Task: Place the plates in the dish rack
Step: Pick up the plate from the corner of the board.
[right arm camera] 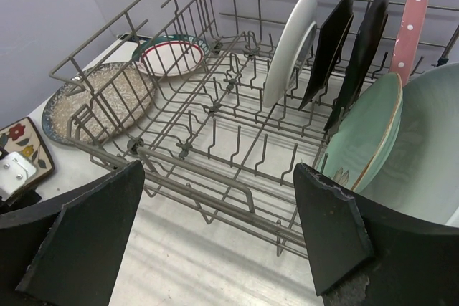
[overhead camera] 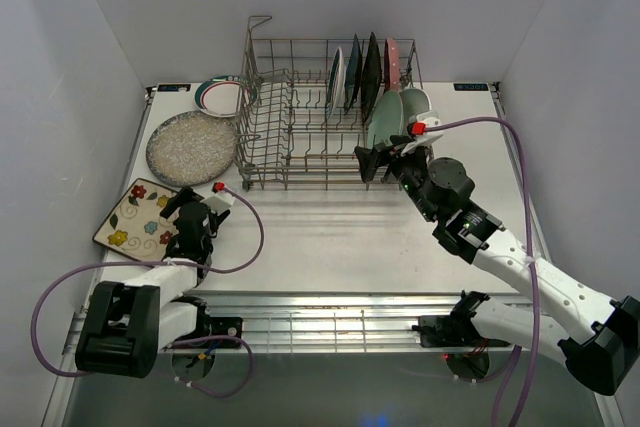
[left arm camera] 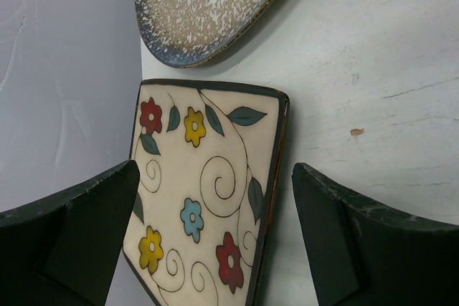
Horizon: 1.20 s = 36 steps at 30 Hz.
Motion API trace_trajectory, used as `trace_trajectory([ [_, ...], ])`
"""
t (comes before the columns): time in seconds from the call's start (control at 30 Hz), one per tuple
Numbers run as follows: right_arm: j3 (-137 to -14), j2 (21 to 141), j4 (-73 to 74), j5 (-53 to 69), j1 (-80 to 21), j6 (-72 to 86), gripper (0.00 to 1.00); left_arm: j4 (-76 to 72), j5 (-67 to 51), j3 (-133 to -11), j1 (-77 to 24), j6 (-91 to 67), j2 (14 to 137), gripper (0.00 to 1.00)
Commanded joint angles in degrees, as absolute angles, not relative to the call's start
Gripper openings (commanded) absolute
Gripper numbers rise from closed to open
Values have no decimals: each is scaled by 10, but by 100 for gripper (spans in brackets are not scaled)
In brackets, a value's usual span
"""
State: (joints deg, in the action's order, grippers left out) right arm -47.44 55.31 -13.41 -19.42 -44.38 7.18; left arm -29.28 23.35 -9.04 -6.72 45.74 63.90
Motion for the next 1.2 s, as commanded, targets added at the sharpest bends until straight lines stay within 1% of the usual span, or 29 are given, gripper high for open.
trace_trajectory([
  [0.0,-469,539,-149,-211,-444,79,90,-344,238,-88,-59,465,656,98],
  [0.2,-466,531,-149,-218,-445,83,90,-357,251,-95,-49,466,714,98],
  [0.33,-466,532,-148,-223,-444,84,90,-366,238,-85,-48,460,722,98],
  [0.53,-468,535,-149,-218,-444,86,90,-400,250,-83,-43,476,749,98],
  [0.9,-471,542,-150,-209,-444,90,90,-446,245,-91,-2,496,823,98],
  [0.97,-471,544,-152,-207,-444,91,90,-460,246,-90,17,498,831,98],
  [1.17,-474,549,-154,-199,-444,91,90,-511,257,-87,29,518,868,98],
])
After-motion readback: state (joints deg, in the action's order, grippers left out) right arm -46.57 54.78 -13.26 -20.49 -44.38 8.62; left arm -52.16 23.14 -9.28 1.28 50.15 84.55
